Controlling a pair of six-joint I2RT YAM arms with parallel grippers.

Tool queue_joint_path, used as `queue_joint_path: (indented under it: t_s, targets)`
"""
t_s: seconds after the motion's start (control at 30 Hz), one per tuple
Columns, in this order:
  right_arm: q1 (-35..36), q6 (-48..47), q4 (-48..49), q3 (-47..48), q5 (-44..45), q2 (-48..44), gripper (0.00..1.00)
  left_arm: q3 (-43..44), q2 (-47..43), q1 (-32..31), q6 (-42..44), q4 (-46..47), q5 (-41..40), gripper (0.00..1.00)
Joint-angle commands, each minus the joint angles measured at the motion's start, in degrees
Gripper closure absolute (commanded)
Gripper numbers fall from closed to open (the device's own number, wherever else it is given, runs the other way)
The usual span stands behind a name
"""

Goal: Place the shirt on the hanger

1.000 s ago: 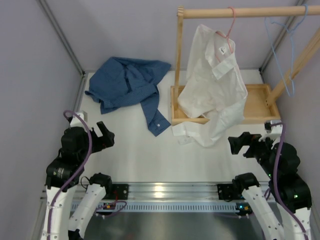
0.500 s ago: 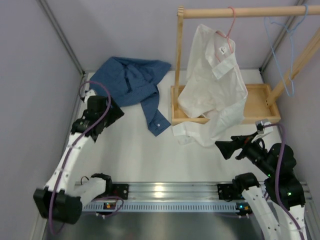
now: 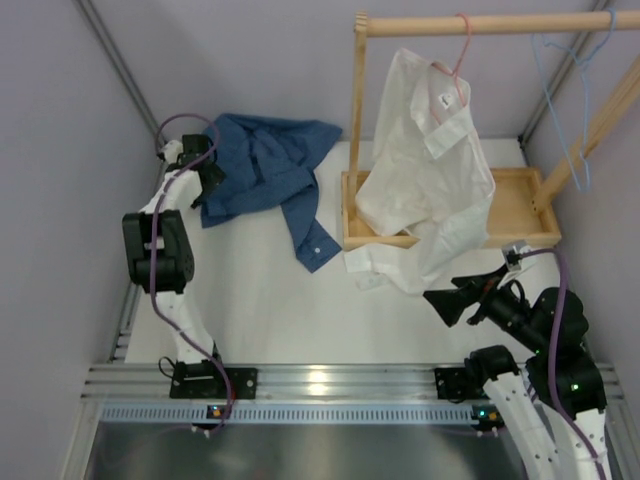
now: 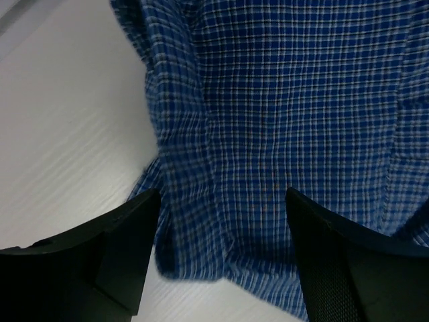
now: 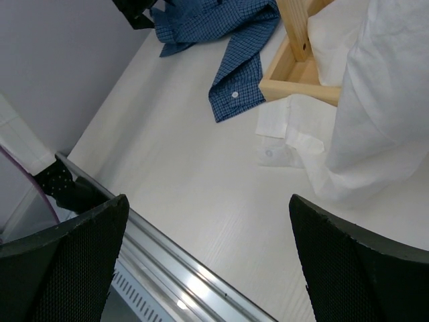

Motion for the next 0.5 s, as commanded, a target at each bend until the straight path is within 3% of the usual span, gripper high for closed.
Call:
queue_joint_path:
  t_s: [0.0, 0.1, 0.17, 0.23, 0.27, 0.33, 0.47]
  targets:
    - [0.5, 0.0, 2.4, -0.4, -0.1, -0.3, 0.01, 5.2, 7.4, 0.1, 2.1, 3.1, 5.5, 0.22]
    - [0.4, -0.4, 2.4, 0.1, 0.8, 0.5, 0.00, 4.4, 7.3, 0.1, 0.0, 3.1, 6.3, 0.47]
    - [0.5, -0.5, 2.6, 0.4, 1.1, 1.1, 0.01, 3.9, 5.3, 0.2, -0.5, 3.1, 5.0, 0.57]
    - [0.4, -0.4, 3.0, 0.5, 1.3, 1.7, 0.01, 3.9, 3.6, 0.2, 0.0, 3.1, 4.3, 0.95]
    - [0.5, -0.3, 3.1, 0.5, 1.3, 1.8, 0.01, 3.8, 0.6, 0.2, 0.2, 3.1, 3.8, 1.00]
    - [0.4, 0.1, 3.5, 0.4, 1.2, 2.2, 0.01, 2.2, -3.7, -0.2, 1.3, 3.1, 2.0, 1.00]
    - [0.5, -0.7, 4.2, 0.6, 2.7, 2.9, 0.01, 0.2, -20.6, -1.9, 7.0, 3.0, 0.4, 1.00]
